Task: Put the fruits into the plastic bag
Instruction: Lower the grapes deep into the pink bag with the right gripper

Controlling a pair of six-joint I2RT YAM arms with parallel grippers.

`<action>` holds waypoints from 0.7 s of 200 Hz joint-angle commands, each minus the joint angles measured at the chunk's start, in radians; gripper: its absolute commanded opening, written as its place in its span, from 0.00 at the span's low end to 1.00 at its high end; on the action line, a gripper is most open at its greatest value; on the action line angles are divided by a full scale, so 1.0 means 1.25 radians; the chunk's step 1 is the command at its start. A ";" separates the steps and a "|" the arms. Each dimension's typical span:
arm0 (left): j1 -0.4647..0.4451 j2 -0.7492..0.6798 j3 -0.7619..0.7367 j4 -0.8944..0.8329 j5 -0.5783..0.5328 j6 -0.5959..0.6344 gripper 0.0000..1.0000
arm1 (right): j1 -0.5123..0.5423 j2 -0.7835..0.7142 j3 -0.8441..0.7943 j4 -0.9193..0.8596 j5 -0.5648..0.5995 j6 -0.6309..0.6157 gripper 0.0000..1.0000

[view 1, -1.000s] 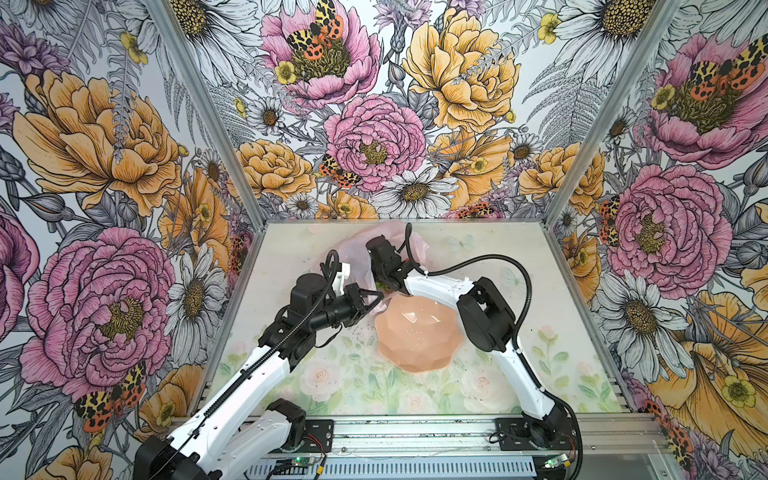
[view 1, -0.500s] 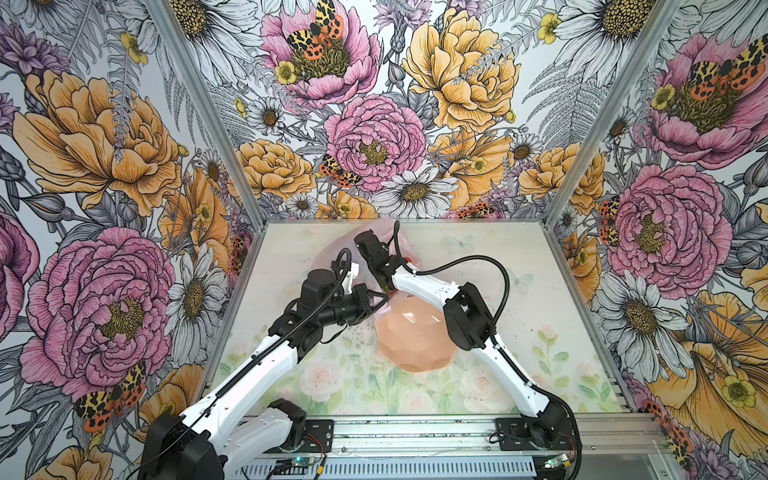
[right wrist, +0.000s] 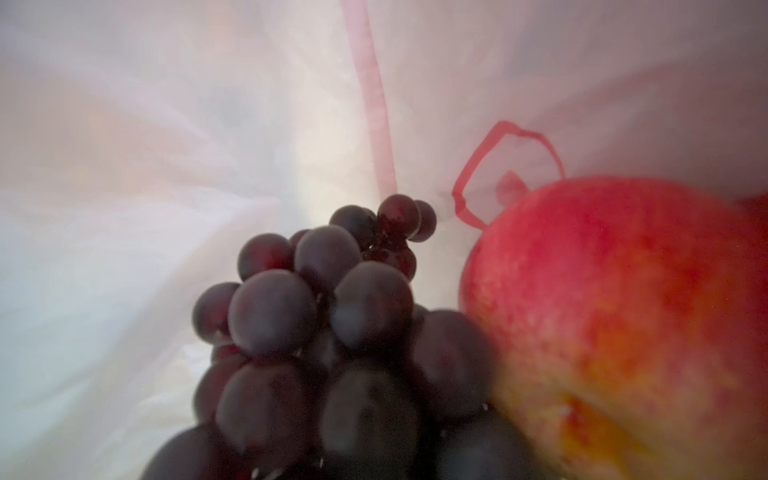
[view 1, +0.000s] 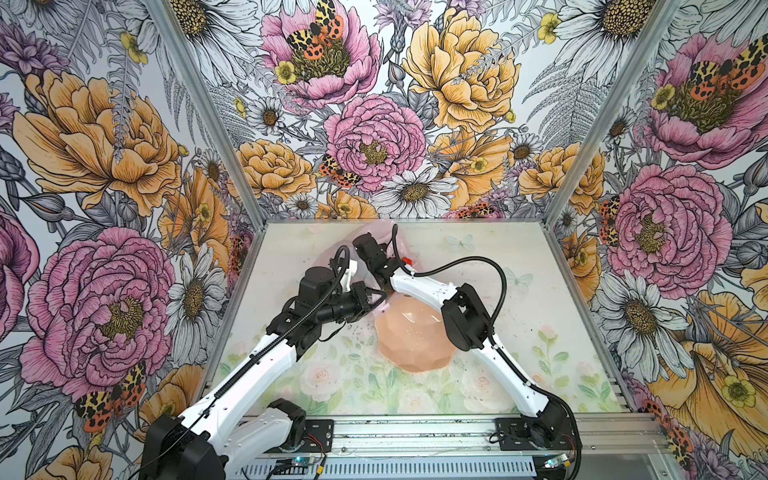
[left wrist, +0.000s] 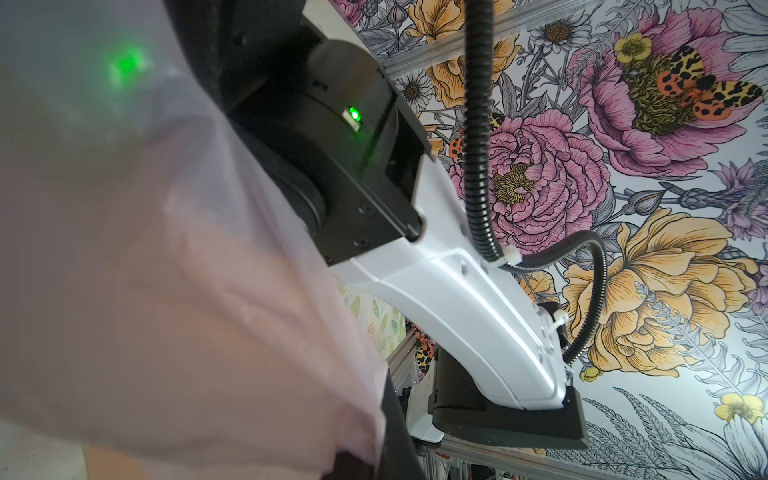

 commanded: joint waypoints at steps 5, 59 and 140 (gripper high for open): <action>0.008 -0.013 -0.009 0.008 0.016 -0.001 0.00 | 0.005 0.009 0.014 -0.007 -0.013 -0.009 0.49; 0.004 -0.014 0.004 -0.018 0.020 0.011 0.00 | 0.005 -0.010 -0.011 -0.005 -0.026 -0.015 0.67; 0.011 -0.001 0.057 -0.080 0.009 0.030 0.00 | 0.002 -0.079 -0.062 -0.006 -0.092 -0.005 0.99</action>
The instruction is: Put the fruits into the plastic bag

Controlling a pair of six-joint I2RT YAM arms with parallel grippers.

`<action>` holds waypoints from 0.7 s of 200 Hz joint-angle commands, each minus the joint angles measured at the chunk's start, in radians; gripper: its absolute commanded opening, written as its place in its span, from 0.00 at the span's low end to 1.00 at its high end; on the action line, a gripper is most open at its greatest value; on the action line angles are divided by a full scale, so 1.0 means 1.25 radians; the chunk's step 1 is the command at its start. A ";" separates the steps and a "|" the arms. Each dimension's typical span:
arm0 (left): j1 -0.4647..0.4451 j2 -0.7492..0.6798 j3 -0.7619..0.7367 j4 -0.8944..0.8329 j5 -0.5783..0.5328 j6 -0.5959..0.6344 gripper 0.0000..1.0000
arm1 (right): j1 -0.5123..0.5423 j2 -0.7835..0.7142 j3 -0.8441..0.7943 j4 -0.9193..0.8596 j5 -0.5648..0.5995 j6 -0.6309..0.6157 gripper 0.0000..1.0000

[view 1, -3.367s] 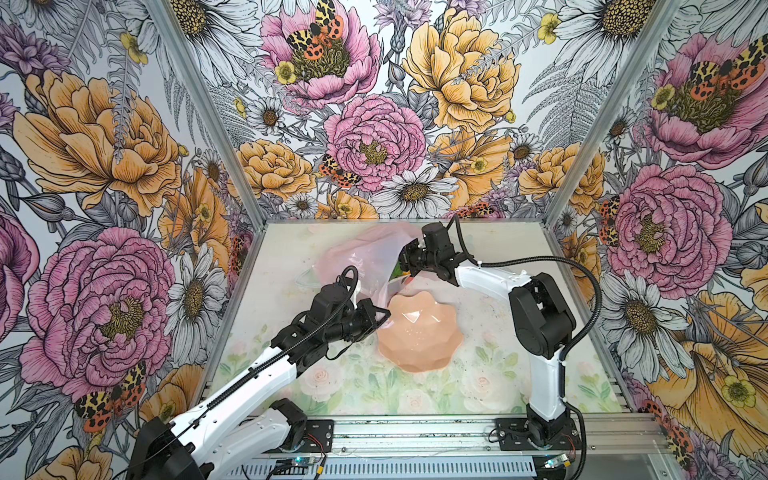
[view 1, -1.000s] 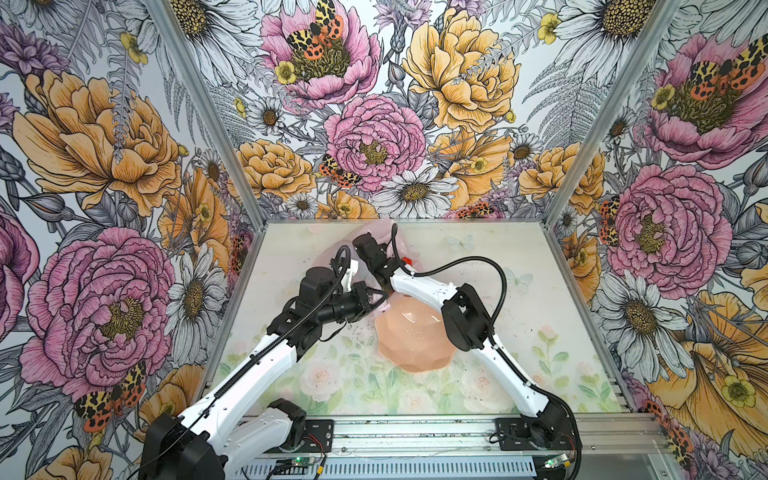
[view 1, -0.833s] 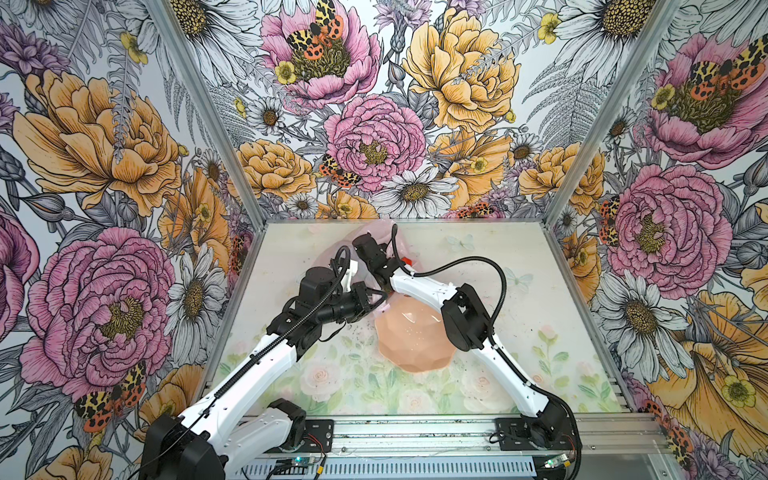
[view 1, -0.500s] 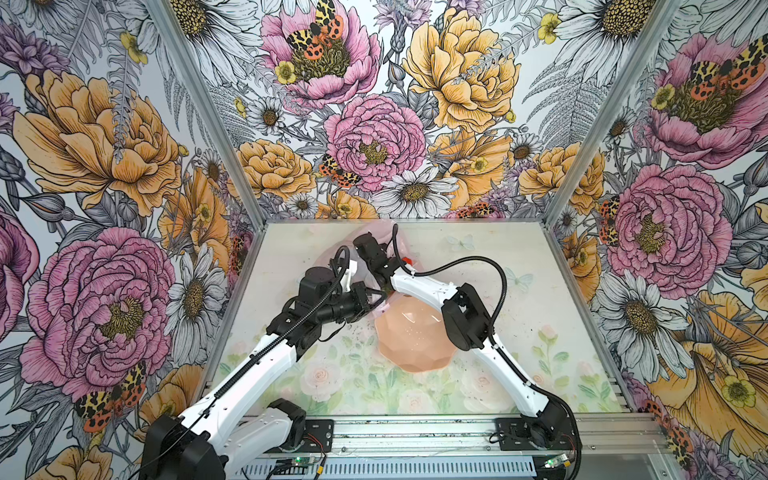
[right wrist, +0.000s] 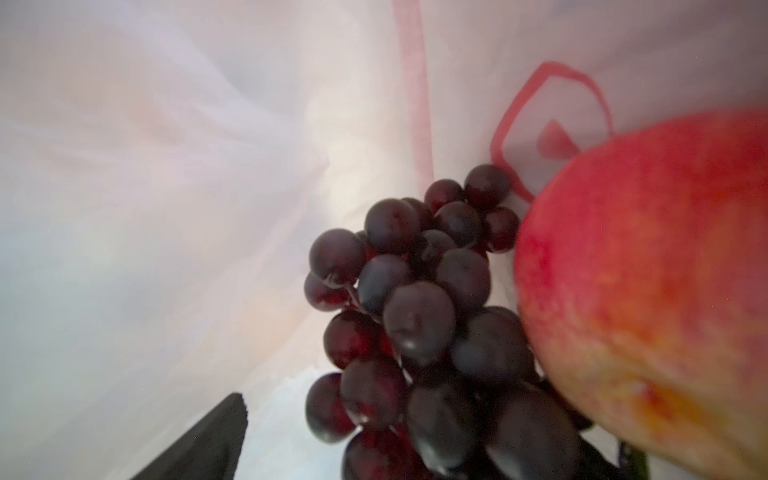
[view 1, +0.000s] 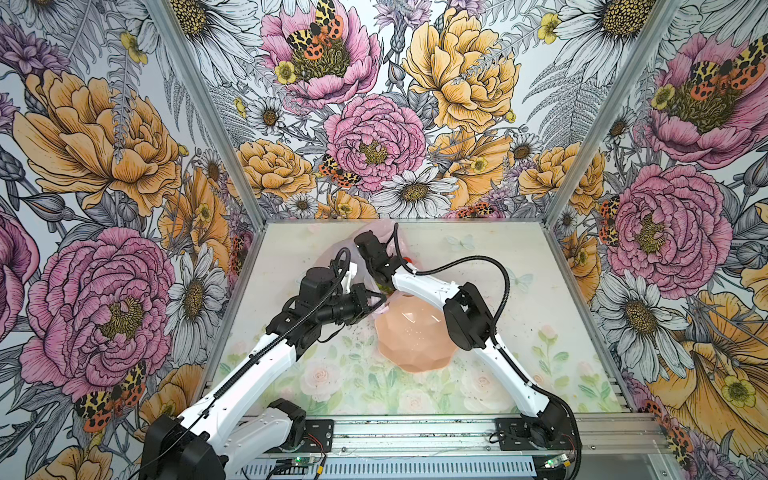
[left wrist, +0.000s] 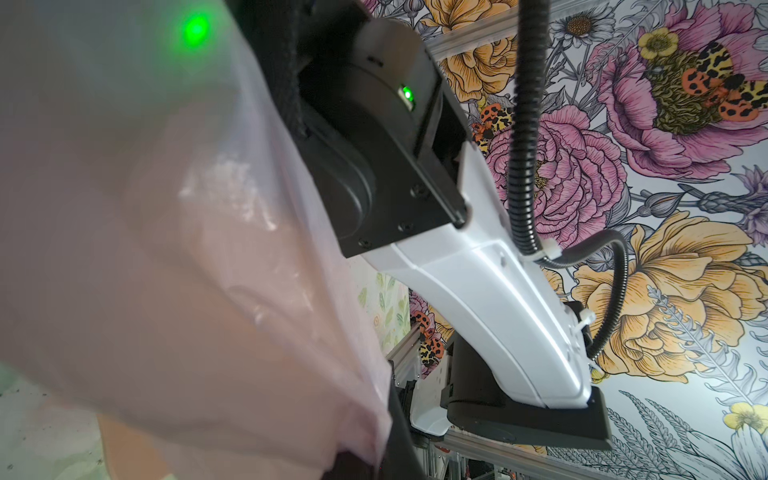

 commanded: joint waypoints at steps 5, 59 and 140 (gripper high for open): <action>0.011 0.000 0.047 -0.029 0.008 0.028 0.00 | 0.002 -0.057 -0.038 -0.022 -0.033 -0.007 0.99; 0.023 0.007 0.150 -0.183 -0.064 0.139 0.00 | -0.013 -0.162 -0.144 -0.022 -0.065 -0.013 0.99; 0.046 0.010 0.330 -0.519 -0.413 0.324 0.00 | -0.064 -0.354 -0.368 -0.022 -0.075 -0.056 0.99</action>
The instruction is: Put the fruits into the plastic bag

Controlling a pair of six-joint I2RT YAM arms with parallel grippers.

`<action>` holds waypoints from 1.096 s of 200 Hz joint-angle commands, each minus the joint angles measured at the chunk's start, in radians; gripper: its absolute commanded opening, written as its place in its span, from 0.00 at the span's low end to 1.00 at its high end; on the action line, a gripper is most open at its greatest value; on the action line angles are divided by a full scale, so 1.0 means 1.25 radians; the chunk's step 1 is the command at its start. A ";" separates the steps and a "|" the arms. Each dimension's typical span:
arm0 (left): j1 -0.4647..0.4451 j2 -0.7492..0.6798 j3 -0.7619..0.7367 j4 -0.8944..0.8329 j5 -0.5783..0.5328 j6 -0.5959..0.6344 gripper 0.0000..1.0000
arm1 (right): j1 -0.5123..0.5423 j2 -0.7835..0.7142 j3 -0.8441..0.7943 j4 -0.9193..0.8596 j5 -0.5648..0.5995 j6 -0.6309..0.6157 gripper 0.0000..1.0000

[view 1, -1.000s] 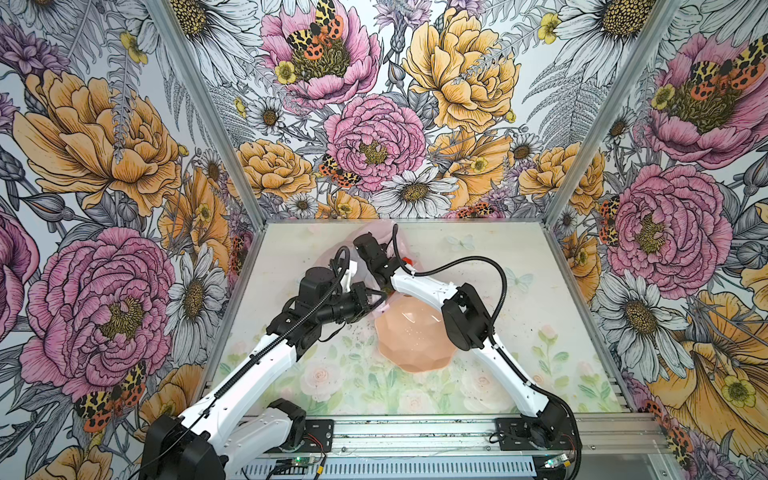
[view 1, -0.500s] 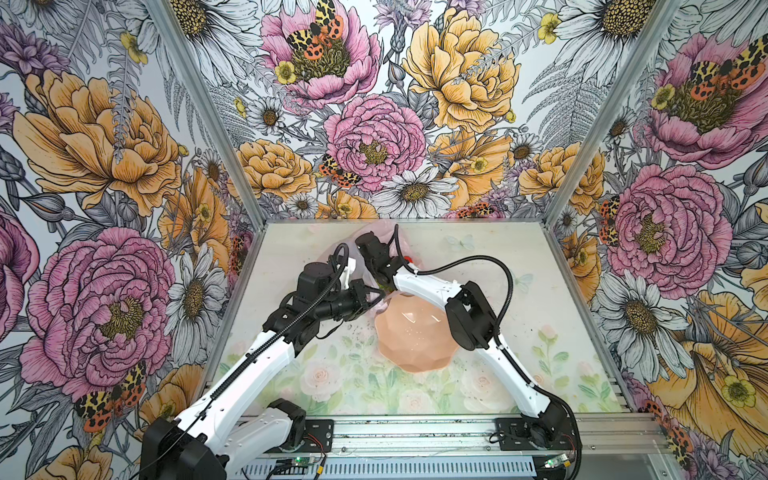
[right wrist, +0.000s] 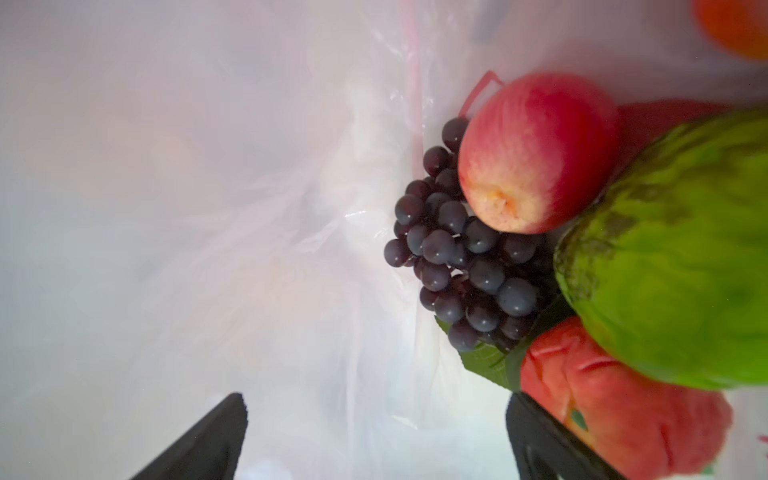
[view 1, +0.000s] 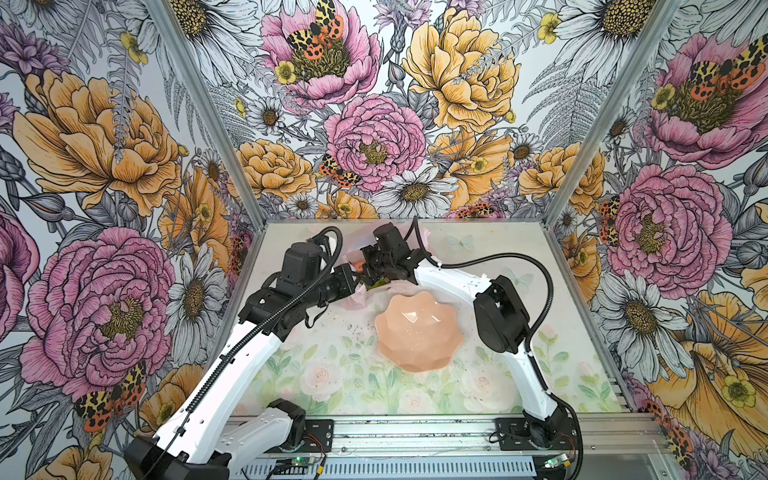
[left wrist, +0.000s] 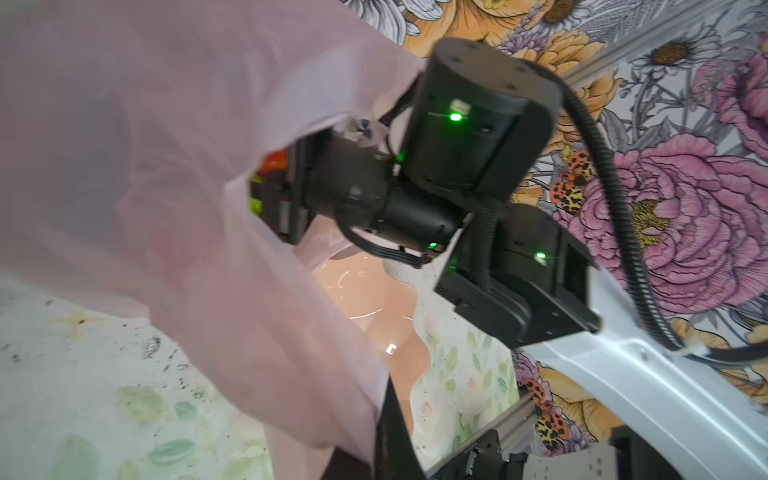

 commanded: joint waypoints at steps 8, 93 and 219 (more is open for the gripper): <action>0.012 -0.001 0.022 -0.100 -0.116 0.052 0.00 | -0.017 -0.069 -0.064 0.003 -0.011 -0.029 0.99; 0.013 0.024 0.023 -0.072 -0.058 0.032 0.00 | -0.041 -0.089 -0.107 0.022 -0.058 -0.050 0.99; 0.008 0.048 0.015 -0.060 -0.041 0.048 0.00 | -0.029 -0.253 -0.281 -0.001 -0.152 -0.115 0.99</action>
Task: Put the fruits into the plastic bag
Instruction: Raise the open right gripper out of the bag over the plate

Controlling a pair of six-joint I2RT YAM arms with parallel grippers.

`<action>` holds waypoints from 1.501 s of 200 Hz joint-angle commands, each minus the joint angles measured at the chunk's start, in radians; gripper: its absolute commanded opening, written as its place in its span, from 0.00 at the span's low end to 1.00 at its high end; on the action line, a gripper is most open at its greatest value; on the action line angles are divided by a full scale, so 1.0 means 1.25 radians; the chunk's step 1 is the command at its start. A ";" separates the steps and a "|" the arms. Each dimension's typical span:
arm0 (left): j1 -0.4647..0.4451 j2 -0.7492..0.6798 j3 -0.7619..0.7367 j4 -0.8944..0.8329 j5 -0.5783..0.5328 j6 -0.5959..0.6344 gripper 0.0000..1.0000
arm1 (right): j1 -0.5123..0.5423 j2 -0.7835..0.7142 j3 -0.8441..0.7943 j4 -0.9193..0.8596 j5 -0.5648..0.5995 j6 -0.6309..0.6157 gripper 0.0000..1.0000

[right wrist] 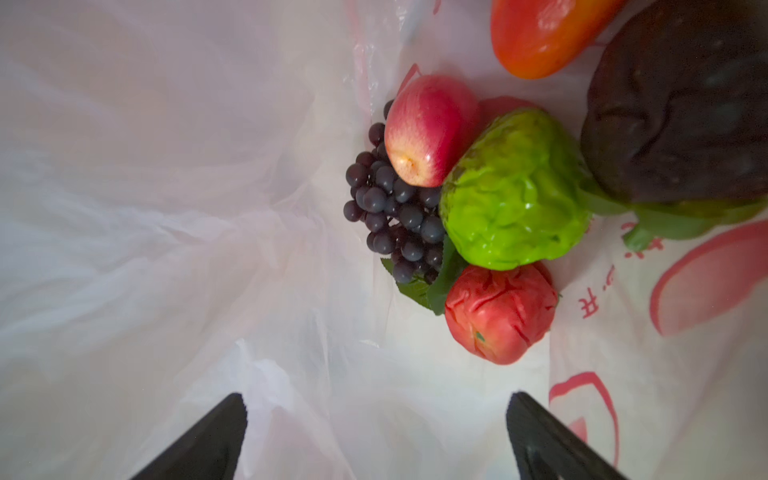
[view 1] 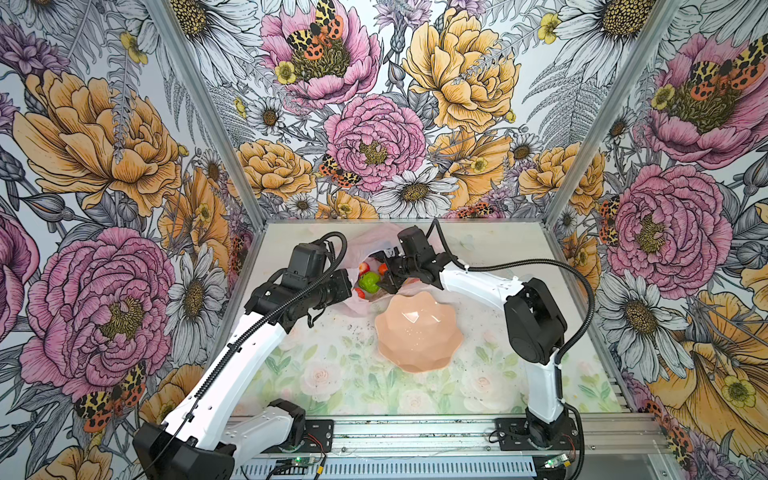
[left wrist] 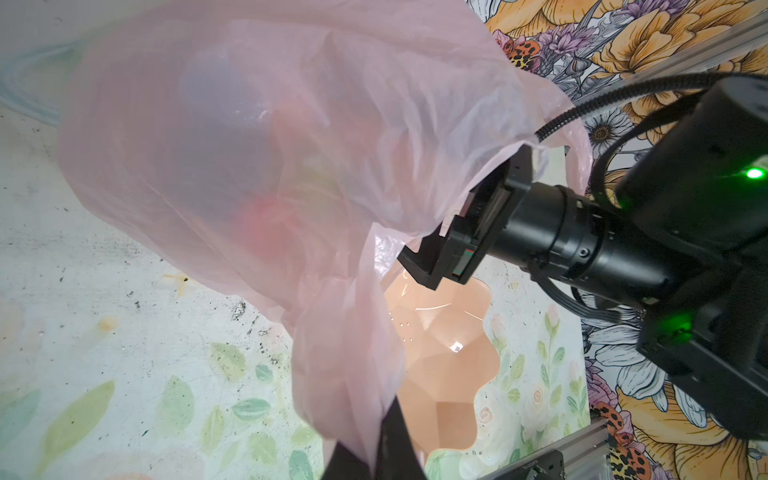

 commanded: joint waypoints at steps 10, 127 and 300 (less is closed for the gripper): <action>-0.002 0.002 0.005 0.021 0.020 0.023 0.00 | 0.009 -0.074 -0.034 -0.013 -0.037 -0.037 0.99; -0.019 0.010 -0.002 0.027 0.027 0.027 0.00 | 0.056 -0.130 -0.042 -0.127 -0.101 -0.150 0.99; -0.043 0.054 0.023 0.031 0.042 0.033 0.00 | 0.073 -0.278 0.010 -0.709 0.042 -0.504 0.99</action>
